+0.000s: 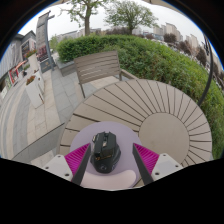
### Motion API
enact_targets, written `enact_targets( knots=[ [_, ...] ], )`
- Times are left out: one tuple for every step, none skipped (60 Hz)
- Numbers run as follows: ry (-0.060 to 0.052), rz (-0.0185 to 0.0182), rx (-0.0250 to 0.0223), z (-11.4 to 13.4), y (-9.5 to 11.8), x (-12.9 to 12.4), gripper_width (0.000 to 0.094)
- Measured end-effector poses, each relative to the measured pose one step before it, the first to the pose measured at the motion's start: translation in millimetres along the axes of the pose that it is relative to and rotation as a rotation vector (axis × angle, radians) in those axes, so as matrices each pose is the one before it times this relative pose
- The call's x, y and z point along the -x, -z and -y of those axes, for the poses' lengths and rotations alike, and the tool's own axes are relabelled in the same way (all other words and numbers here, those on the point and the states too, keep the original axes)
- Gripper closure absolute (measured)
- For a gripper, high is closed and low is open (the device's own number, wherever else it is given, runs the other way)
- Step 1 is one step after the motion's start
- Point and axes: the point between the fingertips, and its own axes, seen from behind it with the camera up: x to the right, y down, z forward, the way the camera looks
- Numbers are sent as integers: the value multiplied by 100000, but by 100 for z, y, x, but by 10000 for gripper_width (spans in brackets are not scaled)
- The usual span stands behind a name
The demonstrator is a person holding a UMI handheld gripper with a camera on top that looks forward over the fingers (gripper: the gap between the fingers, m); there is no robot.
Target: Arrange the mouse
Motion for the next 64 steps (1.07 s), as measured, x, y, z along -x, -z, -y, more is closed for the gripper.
enact_targets(
  knots=[
    [-540, 17, -87, 265, 1069, 150, 90],
    [-596, 481, 17, 314, 1068, 200, 89],
    [-509, 416, 98, 312, 1123, 163, 89],
    [-429, 315, 119, 303, 1161, 122, 87],
    [-343, 53, 35, 280, 1186, 66, 87],
    [-262, -144, -2, 257, 1215, 44, 88],
    [-192, -348, 64, 188, 1226, 13, 87],
    [-78, -578, 155, 210, 1099, 71, 88],
    [-88, -601, 40, 117, 1194, -86, 88],
    [16, -517, 4, 127, 1260, -53, 87],
    [42, -491, -152, 103, 1228, -28, 87],
    [8, -478, -295, 108, 1248, -37, 87],
    [29, -443, -390, 110, 1198, -32, 87],
    [58, -482, -369, 50, 1150, -59, 88],
    [135, -503, -373, 41, 1111, -62, 89],
    [232, -558, -349, 118, 1078, -67, 88],
    [166, -603, -590, -50, 738, -48, 88],
    [88, -594, -753, -22, 903, -83, 88],
    [68, -743, -634, -43, 827, -137, 88],
    [92, -950, -535, -84, 739, -182, 88],
    [74, -1146, -435, -123, 684, -254, 88],
    [-44, -1272, -325, -145, 595, -269, 91],
    [-55, -1004, -21, -30, 945, -295, 90],
    [-110, -938, -95, -179, 218, -220, 91],
    [-155, -886, 10, -226, 366, -222, 90],
    [-270, -755, 24, -218, 334, -172, 90],
    [-506, -530, 9, -217, 329, -109, 88],
    [-655, -237, 47, -246, 248, -28, 85],
    [-612, -94, 17, -349, 683, 4, 84],
    [-596, -14, 123, -108, 109, -28, 86],
    [-680, 290, 220, -240, 115, 83, 84],
    [-757, 560, 469, -284, 64, 161, 87],
    [-826, 805, 650, -281, 36, 166, 86],
    [-801, 805, 632, -243, 6, 110, 86],
    [-556, 376, 220, -382, 314, 246, 89],
    [-287, 209, 220, -29, 26, -159, 93],
    [-153, 81, 112, -47, -25, -83, 92],
    [140, -96, 60, -19, -45, -143, 92],
    [462, -235, 76, -3, -36, -164, 90],
    [500, -367, -145, -142, -33, 23, 91],
    [618, -408, -94, 71, -11, -218, 89],
    [515, -429, -282, 93, -29, -161, 88],
    [372, -295, -180, 80, -14, -129, 88],
    [246, -219, 97, 27, -9, -94, 85],
    [134, -119, 291, -8, 2, -29, 82],
    [182, -58, 175, 10, -48, 53, 83],
    [171, 177, -44, -31, 51, 56, 82],
    [104, 273, -223, 94, -10, 88, 83],
    [70, 342, -401, 111, 10, 131, 82],
    [111, 364, -454, 106, 9, 130, 80],
    [322, 385, -291, 57, 36, 162, 81],
    [614, 440, -109, -2, 45, 202, 82],
    [785, 349, 105, 100, -64, 295, 81],
    [788, 577, -80, -92, 148, 249, 82],
    [422, 569, -101, -36, 25, 227, 83],
    [72, 624, -83, -33, 27, 280, 83],
    [-80, 585, -59, -41, 48, 246, 87],
    [9, 528, -74, -31, 53, 217, 91],
    [181, 521, -127, 19, 18, 214, 90],
    [226, 376, -115, 140, -136, 234, 90],
    [272, 164, -97, -22, 99, 74, 89],
    [186, 91, -91, -11, 18, 45, 87],
    [58, 92, -66, 14, 26, 20, 86],
    [75, 38, -108, 20, -13, 2, 88]
  ],
)
